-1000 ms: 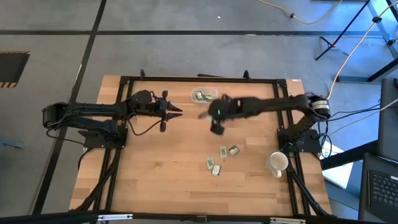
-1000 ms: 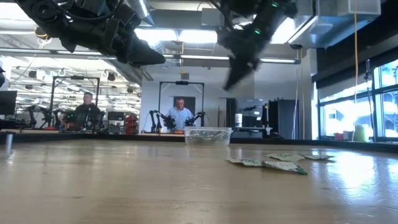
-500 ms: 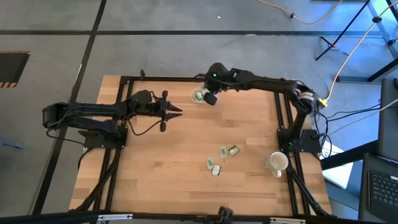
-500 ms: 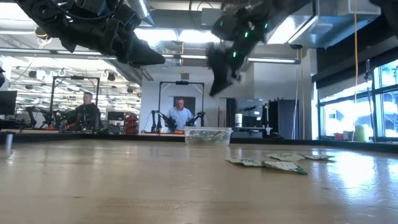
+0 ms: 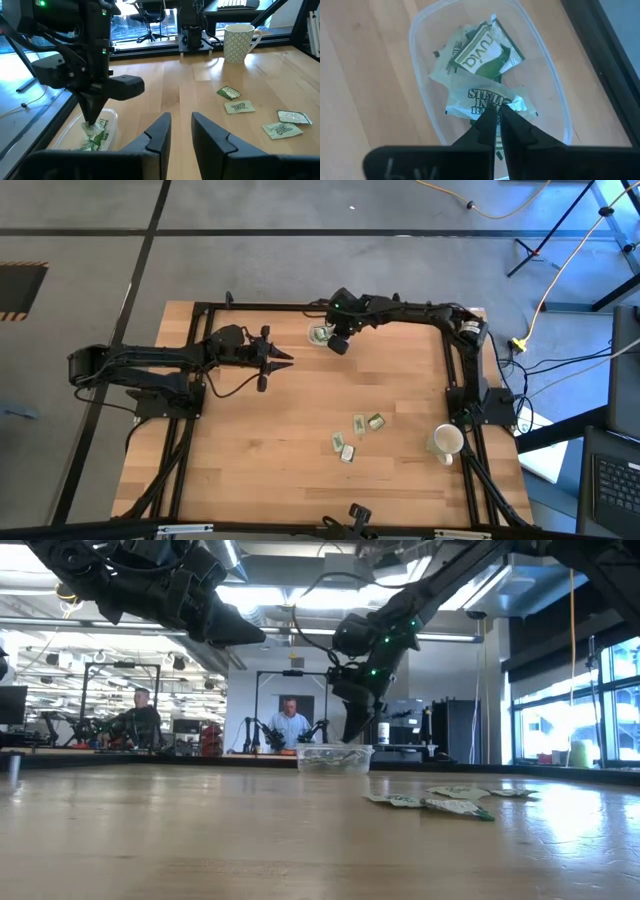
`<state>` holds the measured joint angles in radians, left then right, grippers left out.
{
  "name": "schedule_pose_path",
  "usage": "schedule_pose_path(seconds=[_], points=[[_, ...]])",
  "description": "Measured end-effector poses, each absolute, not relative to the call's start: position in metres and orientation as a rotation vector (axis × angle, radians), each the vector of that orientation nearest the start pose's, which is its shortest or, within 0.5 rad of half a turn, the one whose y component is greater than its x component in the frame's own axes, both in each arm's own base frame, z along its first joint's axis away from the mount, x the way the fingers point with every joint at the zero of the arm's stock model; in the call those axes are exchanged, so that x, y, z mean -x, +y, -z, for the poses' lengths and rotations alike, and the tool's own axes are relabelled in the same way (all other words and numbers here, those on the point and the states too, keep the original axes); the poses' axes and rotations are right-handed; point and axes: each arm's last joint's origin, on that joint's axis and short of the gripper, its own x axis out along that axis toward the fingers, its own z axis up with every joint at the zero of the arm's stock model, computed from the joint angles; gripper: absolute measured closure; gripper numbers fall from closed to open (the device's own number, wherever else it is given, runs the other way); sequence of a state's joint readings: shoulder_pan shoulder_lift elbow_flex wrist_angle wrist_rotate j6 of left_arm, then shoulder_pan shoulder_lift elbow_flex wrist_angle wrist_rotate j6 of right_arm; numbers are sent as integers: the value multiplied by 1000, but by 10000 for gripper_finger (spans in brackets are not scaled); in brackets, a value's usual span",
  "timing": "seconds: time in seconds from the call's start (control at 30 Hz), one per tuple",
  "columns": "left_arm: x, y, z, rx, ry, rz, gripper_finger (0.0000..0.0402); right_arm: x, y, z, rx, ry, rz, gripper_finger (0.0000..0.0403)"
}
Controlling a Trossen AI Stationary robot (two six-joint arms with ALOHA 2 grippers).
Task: Pick and place items into bin
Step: Put the white stevia packet into the transparent bin, then put the green stevia packet into the transparent bin
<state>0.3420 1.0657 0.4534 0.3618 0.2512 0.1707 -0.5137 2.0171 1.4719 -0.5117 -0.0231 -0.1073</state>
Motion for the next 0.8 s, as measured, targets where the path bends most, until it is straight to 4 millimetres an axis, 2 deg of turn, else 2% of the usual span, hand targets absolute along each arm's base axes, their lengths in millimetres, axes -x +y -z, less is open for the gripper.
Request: schedule_pose_path(seconds=[0.2, 0.37, 0.53, 0.63, 0.8], points=[[-210, 67, -219, -96, 247, -70, 331, -367, -207, -181, -190, 1057, 388, 368], [-210, 67, -219, -96, 247, -70, 331, -367, -207, -181, -191, 1060, 389, 339], [-210, 67, -219, -96, 247, -69, 331, -362, -202, -198, -245, 1173, 393, 305], [-210, 67, -219, -96, 249, -69, 331, -358, -185, -220, -255, 1227, 377, 297], [-209, 67, -218, -94, 255, -68, 331, -347, -122, -251, -273, 1280, 311, 295]])
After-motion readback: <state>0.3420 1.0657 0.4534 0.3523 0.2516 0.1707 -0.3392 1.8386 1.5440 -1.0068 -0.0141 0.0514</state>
